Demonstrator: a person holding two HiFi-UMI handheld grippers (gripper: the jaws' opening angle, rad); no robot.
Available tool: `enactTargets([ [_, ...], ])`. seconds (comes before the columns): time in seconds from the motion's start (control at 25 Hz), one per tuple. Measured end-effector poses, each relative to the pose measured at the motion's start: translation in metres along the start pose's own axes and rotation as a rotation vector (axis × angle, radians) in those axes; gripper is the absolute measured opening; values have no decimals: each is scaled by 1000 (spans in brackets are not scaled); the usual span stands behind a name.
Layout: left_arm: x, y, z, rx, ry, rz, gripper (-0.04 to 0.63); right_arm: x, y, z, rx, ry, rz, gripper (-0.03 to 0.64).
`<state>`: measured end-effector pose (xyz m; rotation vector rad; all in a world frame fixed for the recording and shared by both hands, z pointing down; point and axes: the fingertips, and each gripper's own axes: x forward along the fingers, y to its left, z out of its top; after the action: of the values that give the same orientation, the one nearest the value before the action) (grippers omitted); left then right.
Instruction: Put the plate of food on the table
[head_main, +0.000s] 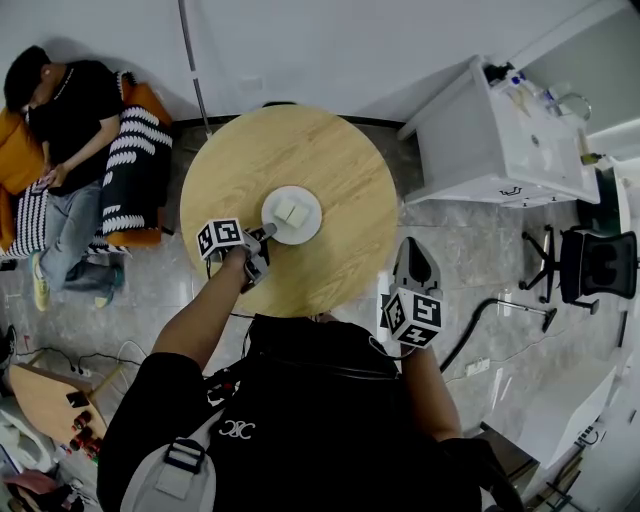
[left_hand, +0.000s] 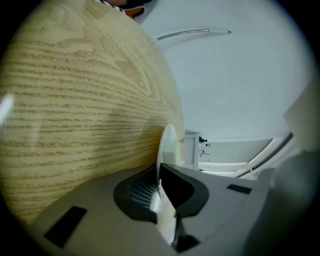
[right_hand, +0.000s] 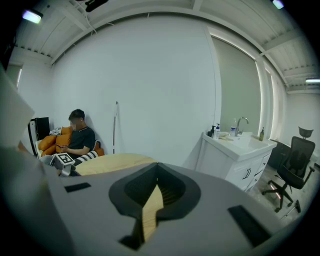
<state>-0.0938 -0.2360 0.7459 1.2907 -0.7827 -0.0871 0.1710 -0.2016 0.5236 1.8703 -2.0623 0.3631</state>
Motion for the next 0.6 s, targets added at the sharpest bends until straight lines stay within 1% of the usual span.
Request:
enactTargets([
  [0.16, 4, 1, 1, -5, 0, 62, 20, 0, -5, 0, 4, -2, -4, 8],
  [0.36, 6, 1, 1, -33, 11, 126, 22, -1, -7, -3, 4, 6, 3, 8],
  [0.6, 5, 4, 3, -48, -13, 246, 35, -1, -12, -3, 9, -1, 1, 8],
])
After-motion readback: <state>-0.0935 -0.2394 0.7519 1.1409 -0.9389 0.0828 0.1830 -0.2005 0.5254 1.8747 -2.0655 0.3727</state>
